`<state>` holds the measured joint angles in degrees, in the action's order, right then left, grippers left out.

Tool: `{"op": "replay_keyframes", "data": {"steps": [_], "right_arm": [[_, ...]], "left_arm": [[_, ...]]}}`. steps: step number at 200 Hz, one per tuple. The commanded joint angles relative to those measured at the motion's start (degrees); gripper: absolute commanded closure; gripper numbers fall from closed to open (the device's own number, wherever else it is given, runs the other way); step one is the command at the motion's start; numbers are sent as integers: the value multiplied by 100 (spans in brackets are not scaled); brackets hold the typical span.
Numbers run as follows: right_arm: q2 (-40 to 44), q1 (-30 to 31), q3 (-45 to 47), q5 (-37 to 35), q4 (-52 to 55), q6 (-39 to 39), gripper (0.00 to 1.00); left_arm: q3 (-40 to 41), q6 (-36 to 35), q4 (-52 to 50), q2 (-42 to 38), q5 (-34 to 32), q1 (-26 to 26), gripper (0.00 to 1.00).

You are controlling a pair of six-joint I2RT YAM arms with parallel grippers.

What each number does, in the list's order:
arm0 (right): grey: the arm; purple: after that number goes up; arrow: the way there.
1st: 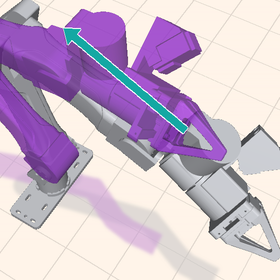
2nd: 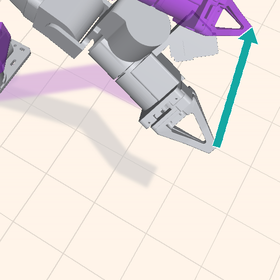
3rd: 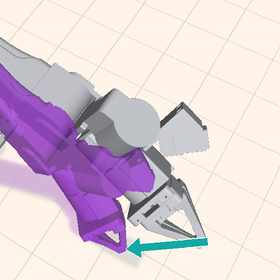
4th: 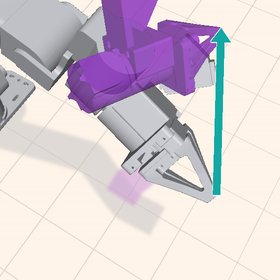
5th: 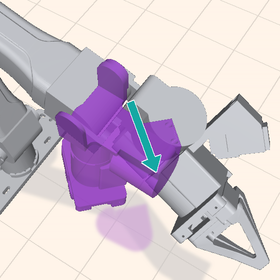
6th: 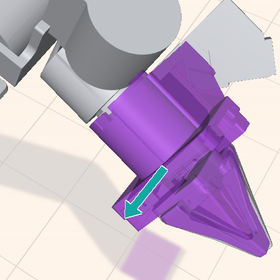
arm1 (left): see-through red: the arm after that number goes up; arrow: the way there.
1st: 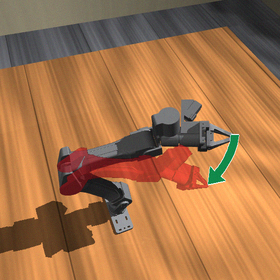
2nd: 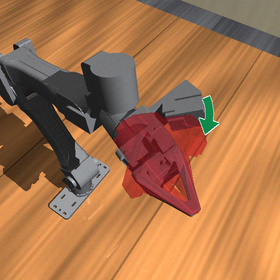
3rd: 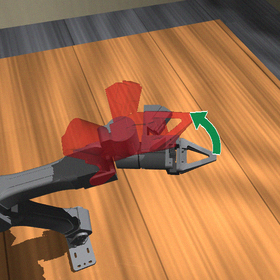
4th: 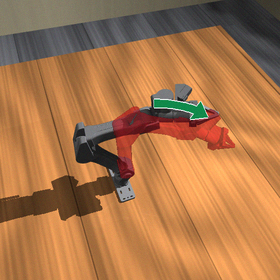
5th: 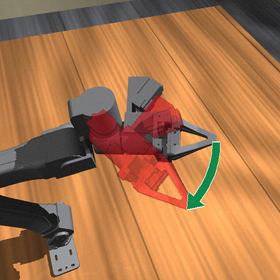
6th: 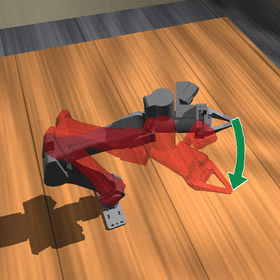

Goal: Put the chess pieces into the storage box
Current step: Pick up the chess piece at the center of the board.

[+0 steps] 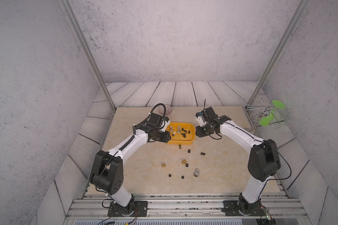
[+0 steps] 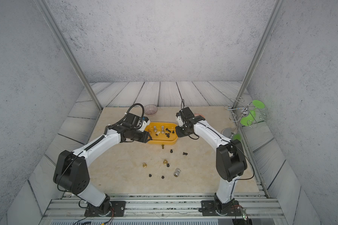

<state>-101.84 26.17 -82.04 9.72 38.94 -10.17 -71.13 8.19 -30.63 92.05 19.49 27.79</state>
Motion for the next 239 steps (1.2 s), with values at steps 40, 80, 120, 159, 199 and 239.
{"op": "replay_keyframes", "data": {"steps": [40,80,120,159,199,239], "right_arm": [[783,-139,1190,136,-375,-383,74],[884,-139,1407,145,-448,-458,74],[930,-143,1505,170,-492,-477,74],[938,-141,1577,164,-536,-485,74],[929,-167,1639,153,-563,-494,73],[947,-200,1698,140,-598,-569,73]], "left_arm": [[-105,-88,-215,43,-117,699,65],[-193,-326,-461,283,-423,1213,64],[-223,-561,-566,465,-695,1579,63],[-344,-625,-706,733,-736,1744,63],[-380,-643,-663,919,-642,1835,62],[-410,-700,-663,1051,-487,1870,62]]}}
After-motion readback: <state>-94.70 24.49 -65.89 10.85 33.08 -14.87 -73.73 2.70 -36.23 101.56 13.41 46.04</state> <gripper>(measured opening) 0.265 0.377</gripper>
